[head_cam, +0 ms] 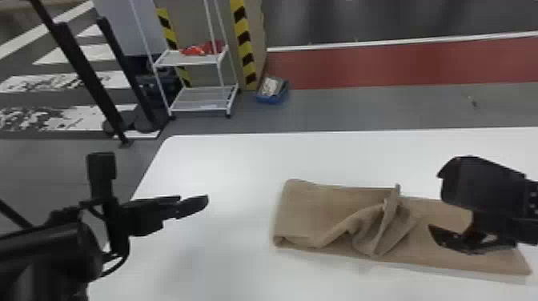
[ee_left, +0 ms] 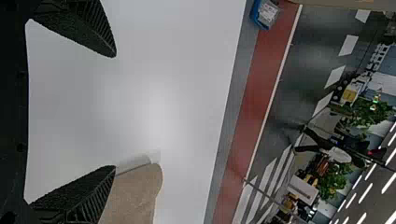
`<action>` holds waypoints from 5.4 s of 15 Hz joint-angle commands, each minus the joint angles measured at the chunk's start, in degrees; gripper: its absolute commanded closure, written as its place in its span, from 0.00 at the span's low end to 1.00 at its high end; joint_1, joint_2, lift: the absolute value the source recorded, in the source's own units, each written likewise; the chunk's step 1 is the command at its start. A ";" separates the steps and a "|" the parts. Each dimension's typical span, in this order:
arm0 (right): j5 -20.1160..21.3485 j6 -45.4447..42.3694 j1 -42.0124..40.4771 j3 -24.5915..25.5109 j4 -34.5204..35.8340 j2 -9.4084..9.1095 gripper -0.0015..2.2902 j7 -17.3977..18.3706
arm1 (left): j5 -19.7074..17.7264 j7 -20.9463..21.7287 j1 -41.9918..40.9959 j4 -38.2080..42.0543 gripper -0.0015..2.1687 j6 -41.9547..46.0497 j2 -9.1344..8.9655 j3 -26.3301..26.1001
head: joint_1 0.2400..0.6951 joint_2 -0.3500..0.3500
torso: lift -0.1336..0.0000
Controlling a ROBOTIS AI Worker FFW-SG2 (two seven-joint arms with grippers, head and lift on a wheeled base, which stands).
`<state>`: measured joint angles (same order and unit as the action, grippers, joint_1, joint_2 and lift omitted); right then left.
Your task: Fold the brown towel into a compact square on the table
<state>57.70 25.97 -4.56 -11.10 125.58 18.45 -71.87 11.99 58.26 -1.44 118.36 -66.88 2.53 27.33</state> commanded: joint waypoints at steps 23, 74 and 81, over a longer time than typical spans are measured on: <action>14.64 -10.54 12.74 -14.74 -19.32 -2.46 0.07 -6.45 | -0.39 -0.26 -1.55 -2.88 0.01 3.11 0.11 1.33 | 1.00 0.88 | 0.07; 15.52 -7.91 15.64 -17.46 -22.84 -2.20 0.72 -6.45 | -1.27 -0.78 -1.37 -7.27 0.01 6.80 0.72 1.15 | 1.00 0.85 | 0.07; 13.41 -7.73 14.50 -14.30 -17.92 -1.76 0.99 -6.45 | -1.35 -0.61 -1.37 -8.33 0.01 8.73 0.98 1.33 | 1.00 0.86 | 0.07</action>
<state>72.24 18.33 10.17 -26.84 105.57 16.38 -78.14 10.70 57.58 -2.81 110.18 -58.63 3.46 28.64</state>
